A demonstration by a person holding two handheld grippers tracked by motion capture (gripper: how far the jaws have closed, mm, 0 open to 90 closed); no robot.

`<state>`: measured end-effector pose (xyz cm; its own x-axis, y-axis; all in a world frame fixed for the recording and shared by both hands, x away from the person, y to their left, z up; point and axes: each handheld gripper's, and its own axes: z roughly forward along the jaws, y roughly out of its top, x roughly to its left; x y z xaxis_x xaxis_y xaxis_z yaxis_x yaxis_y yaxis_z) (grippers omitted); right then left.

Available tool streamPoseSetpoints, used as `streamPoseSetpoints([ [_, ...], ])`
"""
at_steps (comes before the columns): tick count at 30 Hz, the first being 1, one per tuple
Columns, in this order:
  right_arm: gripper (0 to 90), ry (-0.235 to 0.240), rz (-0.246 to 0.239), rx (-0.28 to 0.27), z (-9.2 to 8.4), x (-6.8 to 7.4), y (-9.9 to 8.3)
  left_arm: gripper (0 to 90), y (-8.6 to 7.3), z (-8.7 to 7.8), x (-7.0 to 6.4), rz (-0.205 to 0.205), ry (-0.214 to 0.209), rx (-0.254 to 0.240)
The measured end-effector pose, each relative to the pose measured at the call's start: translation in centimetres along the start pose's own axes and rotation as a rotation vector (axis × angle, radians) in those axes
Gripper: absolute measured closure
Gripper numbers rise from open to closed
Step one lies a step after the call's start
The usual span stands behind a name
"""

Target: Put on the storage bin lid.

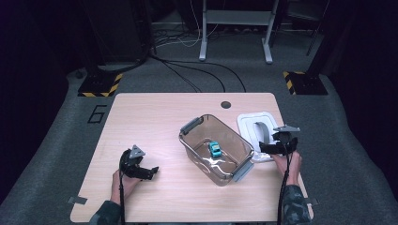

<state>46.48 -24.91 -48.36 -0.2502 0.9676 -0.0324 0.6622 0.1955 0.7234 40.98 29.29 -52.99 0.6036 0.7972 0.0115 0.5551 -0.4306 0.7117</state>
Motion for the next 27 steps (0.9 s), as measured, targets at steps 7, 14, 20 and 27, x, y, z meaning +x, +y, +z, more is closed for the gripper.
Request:
streamPoseSetpoints([
  [7, 3.0, 0.011, -0.005, 0.002, 1.7, 0.1, 1.2, 0.0, 0.0, 0.0, 0.0, 0.002, -0.002, -0.001],
  [14, 0.0, 0.034, 0.006, 0.032, 3.6, 0.1, 2.5, 0.0, 0.0, 0.0, 0.0, 0.003, -0.004, -0.001],
  [20, 8.2, 0.018, -0.007, 0.03, 4.7, 0.2, 3.1, 0.0, 0.0, 0.0, 0.0, 0.002, -0.004, -0.001],
  [27, 33.3, 0.026, 0.031, 0.059, 5.5, -0.4, 4.1, 0.0, 0.0, 0.0, 0.0, 0.002, -0.004, 0.0],
])
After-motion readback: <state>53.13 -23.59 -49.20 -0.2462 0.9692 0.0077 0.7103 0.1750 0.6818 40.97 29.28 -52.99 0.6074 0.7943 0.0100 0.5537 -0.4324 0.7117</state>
